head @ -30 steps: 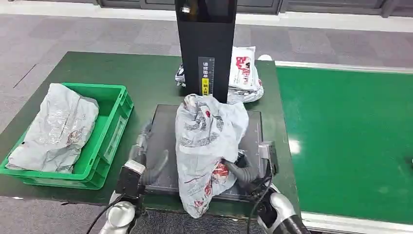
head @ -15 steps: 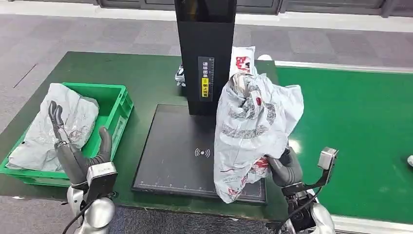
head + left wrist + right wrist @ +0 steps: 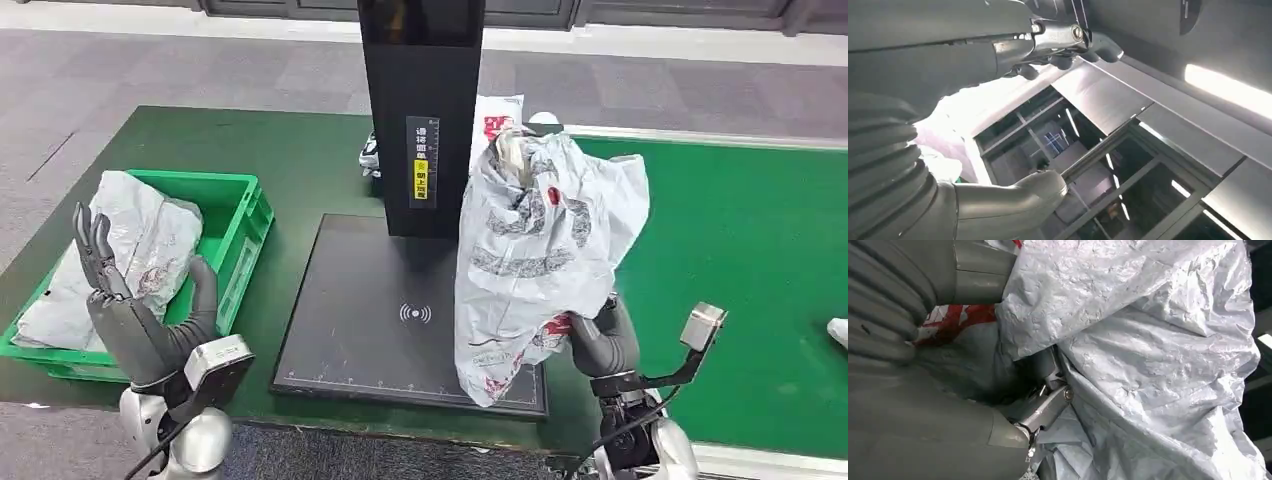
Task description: Moved the parcel from conveyor to table for the left to box.
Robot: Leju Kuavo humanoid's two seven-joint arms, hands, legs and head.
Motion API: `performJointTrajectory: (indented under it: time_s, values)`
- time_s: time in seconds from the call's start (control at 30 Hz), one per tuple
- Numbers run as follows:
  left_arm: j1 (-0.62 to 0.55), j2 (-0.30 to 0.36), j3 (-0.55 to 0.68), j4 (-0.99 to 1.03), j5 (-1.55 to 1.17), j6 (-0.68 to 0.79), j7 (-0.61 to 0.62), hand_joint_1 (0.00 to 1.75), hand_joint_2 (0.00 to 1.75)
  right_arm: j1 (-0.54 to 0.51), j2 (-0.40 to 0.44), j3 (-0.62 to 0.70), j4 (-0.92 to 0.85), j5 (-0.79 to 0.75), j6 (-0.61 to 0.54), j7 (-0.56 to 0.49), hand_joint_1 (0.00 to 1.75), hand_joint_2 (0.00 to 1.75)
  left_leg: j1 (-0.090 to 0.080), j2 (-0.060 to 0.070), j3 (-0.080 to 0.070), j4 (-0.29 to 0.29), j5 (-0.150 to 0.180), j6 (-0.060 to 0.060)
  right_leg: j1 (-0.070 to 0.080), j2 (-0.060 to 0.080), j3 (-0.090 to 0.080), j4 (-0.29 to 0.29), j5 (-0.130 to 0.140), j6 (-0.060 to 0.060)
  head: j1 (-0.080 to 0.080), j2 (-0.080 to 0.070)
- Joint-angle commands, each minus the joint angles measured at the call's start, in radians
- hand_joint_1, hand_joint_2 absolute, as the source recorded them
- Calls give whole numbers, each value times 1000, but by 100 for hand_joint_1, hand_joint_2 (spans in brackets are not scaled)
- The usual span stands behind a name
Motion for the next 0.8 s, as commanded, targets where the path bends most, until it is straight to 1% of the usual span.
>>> performJointTrajectory:
  time_s: [0.03, 0.07, 0.1, 0.17, 0.33, 0.47, 0.5, 0.57, 0.63, 0.67, 0.77, 0.8]
  values:
    - [-28, 26, -93, 29, -27, 5, 57, 0, 175, -152, 27, 21, 241, 173, -86, 129, 0, 0, 0, 2, 2, -2, 1, 0, 0, 3, 1, -2, 2, 0, 0, 0]
    - [-36, 31, -106, 39, -28, 5, 64, 0, 175, -185, 23, 50, 302, 219, -103, 145, 0, 0, 0, 1, 1, -1, 0, 0, 0, 3, 1, -1, 1, 0, 0, 0]
    - [-42, 33, -113, 46, -28, 5, 70, 0, 175, -206, 26, 64, 341, 245, -117, 150, 0, 0, 0, 3, 3, -3, 1, 0, 0, 5, 2, -3, 3, 0, 0, 0]
    - [-49, 33, -115, 52, -35, 5, 78, 0, 175, -231, 32, 69, 388, 257, -129, 129, 0, 0, 0, 4, 3, -3, 2, 0, 0, 6, 2, -3, 3, 0, 0, 0]
    - [-46, 36, -115, 49, -34, 5, 79, 0, 175, -227, 29, 68, 383, 257, -130, 126, 0, 0, 0, 0, 1, -1, 2, 1, 0, 1, 2, -1, 2, 0, 0, 0]
    - [-46, 36, -115, 49, -34, 5, 79, 0, 175, -227, 29, 68, 383, 257, -130, 126, 0, 0, 0, 0, 2, -2, 2, 1, 0, 2, 2, -2, 2, 0, 0, 0]
    - [-47, 42, -123, 52, -34, 5, 80, 0, 175, -236, 23, 84, 397, 276, -130, 154, 0, 0, 0, 0, 1, -1, 2, 1, 0, 1, 1, -1, 2, 0, 0, 0]
    - [-62, 54, -150, 78, -28, 5, 87, 0, 175, -312, 43, 103, 542, 297, -150, 187, 0, 0, 0, 0, 1, -2, 2, 1, 0, 1, 2, -1, 2, 0, 0, 0]
    - [-77, 56, -164, 97, -23, 5, 92, 0, 175, -393, 60, 122, 690, 311, -162, 167, 0, 0, 0, 2, 1, -1, 2, 1, 0, 4, 1, -1, 2, 0, 0, 0]
    - [-79, 54, -165, 98, -24, 5, 92, 0, 175, -398, 62, 123, 698, 311, -164, 165, 0, 0, 0, 4, 2, -2, 2, 1, 0, 6, 1, -2, 3, 0, 0, 0]
    - [-79, 54, -165, 98, -24, 5, 92, 0, 175, -398, 62, 123, 698, 311, -164, 165, 0, 0, 0, 3, 1, -2, 4, 1, 0, 4, 0, -2, 4, 0, 0, 0]
    - [-79, 57, -168, 100, -23, 5, 93, 0, 175, -415, 64, 128, 734, 316, -172, 171, 0, 0, 0, 1, 1, -2, 4, 1, 0, 3, 0, -2, 4, 0, 0, 0]
